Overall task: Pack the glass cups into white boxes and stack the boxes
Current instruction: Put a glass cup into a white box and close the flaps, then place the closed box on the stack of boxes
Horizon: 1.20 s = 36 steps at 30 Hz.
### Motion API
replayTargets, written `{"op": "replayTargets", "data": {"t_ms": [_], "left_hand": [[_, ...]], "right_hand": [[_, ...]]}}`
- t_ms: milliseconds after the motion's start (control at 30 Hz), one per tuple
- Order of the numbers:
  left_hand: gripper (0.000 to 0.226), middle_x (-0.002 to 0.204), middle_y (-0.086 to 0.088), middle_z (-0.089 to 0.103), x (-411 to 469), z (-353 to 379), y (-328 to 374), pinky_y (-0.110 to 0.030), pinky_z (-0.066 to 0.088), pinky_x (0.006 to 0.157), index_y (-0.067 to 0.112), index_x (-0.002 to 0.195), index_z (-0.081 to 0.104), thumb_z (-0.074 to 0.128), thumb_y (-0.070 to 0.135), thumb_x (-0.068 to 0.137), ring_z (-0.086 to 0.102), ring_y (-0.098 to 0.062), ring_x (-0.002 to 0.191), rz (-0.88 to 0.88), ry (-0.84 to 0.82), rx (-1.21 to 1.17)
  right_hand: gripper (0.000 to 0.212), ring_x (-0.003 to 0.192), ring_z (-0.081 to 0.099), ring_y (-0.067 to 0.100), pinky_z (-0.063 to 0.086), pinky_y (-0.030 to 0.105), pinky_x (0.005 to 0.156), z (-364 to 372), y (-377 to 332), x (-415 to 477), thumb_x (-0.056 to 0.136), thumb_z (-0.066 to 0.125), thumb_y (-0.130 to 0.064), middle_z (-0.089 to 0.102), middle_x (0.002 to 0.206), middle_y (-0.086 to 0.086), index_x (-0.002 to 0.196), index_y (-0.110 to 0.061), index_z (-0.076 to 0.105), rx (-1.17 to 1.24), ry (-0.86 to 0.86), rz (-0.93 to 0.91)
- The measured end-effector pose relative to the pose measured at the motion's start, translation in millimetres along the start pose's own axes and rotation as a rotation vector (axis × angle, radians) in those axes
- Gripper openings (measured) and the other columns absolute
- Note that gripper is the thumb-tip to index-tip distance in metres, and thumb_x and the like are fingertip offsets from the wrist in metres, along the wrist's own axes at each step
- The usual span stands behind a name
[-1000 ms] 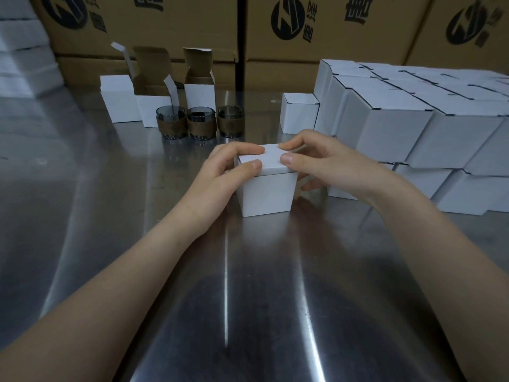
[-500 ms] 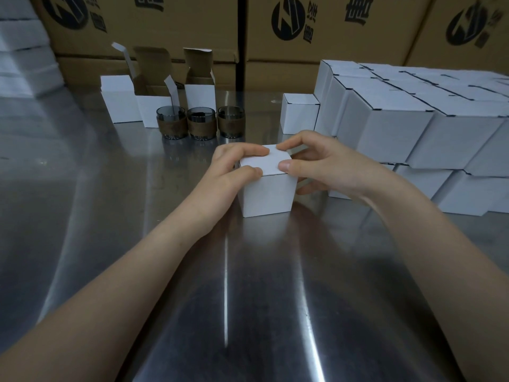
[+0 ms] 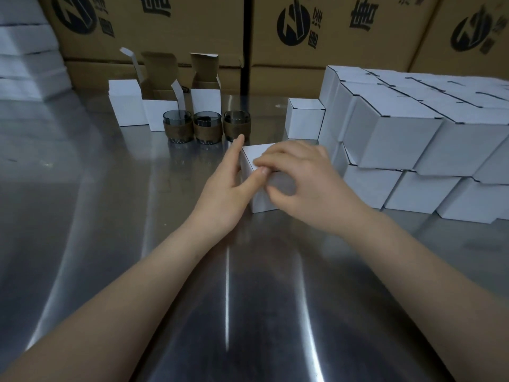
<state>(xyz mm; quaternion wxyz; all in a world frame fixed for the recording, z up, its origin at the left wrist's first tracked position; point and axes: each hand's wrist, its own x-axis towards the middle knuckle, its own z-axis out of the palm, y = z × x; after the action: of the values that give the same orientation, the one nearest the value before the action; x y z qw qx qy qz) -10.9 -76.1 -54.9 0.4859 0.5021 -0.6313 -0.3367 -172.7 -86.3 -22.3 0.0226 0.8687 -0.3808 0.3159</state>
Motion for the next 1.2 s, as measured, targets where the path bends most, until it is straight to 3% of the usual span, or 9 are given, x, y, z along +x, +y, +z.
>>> {"op": "replayTargets", "data": {"t_ms": [67,167,267,333,500,600,733,900,1200], "left_hand": [[0.07,0.155,0.01,0.039,-0.7,0.4,0.2,-0.035,0.035,0.115,0.03,0.154,0.026,0.059,0.046,0.094,0.039,-0.007,0.14,-0.003,0.046,0.07],[0.053,0.13,0.014,0.06,-2.9,0.9,4.0,-0.026,0.047,0.099,0.029,0.144,0.044,0.059,0.042,0.095,0.059,-0.008,0.117,0.04,0.106,0.177],[0.044,0.13,0.007,0.061,-3.9,0.4,6.3,-0.039,0.049,0.099,0.023,0.138,0.052,0.059,0.033,0.096,0.06,-0.012,0.114,0.045,0.118,0.246],[0.039,0.127,0.006,0.063,-5.0,0.5,7.7,-0.041,0.05,0.097,0.022,0.133,0.058,0.058,0.025,0.094,0.061,-0.014,0.11,0.058,0.121,0.3],[0.019,0.089,0.011,0.069,-9.1,1.0,11.4,-0.039,0.053,0.081,0.027,0.1,0.072,0.056,0.02,0.09,0.063,-0.014,0.083,0.094,0.055,0.418],[0.017,0.075,0.012,0.065,-10.8,2.2,12.6,-0.037,0.053,0.076,0.029,0.093,0.071,0.056,0.021,0.09,0.062,-0.012,0.074,0.114,-0.006,0.426],[0.017,0.073,0.012,0.063,-10.6,3.2,11.7,-0.037,0.053,0.076,0.03,0.092,0.071,0.056,0.022,0.091,0.06,-0.01,0.073,0.14,-0.055,0.437],[0.016,0.071,0.013,0.061,-9.4,3.5,8.4,-0.037,0.052,0.075,0.031,0.09,0.07,0.055,0.024,0.091,0.058,-0.01,0.072,0.163,-0.077,0.439],[0.015,0.07,0.013,0.061,-8.1,4.9,4.8,-0.037,0.052,0.073,0.028,0.092,0.069,0.055,0.023,0.092,0.057,-0.01,0.071,0.176,-0.089,0.435]], "right_hand": [[0.024,0.11,0.056,0.024,0.032,0.036,0.088,3.1,-1.9,1.8,0.085,0.063,-0.013,0.065,0.11,-0.001,0.108,-0.015,0.068,-0.067,0.007,-0.007],[0.025,0.113,0.056,0.027,0.034,0.034,0.088,6.3,-5.8,5.2,0.087,0.06,-0.011,0.066,0.112,0.005,0.11,-0.01,0.067,-0.14,-0.005,0.025],[0.031,0.115,0.054,0.031,0.033,0.035,0.089,9.7,-6.7,10.4,0.09,0.055,-0.009,0.064,0.118,0.011,0.119,-0.007,0.064,-0.258,-0.052,0.069],[0.035,0.117,0.051,0.03,0.034,0.036,0.093,12.5,-4.8,14.6,0.09,0.05,-0.007,0.061,0.123,0.011,0.124,-0.008,0.059,-0.324,-0.087,0.115],[0.034,0.113,0.049,0.032,0.033,0.036,0.092,19.4,10.4,25.9,0.086,0.048,-0.007,0.057,0.117,0.013,0.118,-0.005,0.054,-0.423,-0.107,0.21],[0.028,0.107,0.048,0.036,0.033,0.037,0.086,19.3,22.0,37.1,0.082,0.047,-0.004,0.056,0.112,0.017,0.109,-0.001,0.054,-0.444,-0.13,0.277],[0.017,0.102,0.049,0.038,0.029,0.037,0.079,18.3,34.1,53.1,0.081,0.047,-0.001,0.057,0.107,0.023,0.098,-0.002,0.05,-0.455,-0.153,0.329],[0.038,0.114,0.045,0.037,0.032,0.042,0.092,28.5,49.2,68.3,0.082,0.052,-0.007,0.055,0.118,0.019,0.119,0.0,0.045,-0.607,-0.187,0.443],[0.036,0.118,0.038,0.037,0.033,0.039,0.091,35.8,64.7,78.5,0.083,0.053,-0.008,0.047,0.123,0.019,0.117,-0.001,0.043,-0.603,-0.205,0.527]]}}
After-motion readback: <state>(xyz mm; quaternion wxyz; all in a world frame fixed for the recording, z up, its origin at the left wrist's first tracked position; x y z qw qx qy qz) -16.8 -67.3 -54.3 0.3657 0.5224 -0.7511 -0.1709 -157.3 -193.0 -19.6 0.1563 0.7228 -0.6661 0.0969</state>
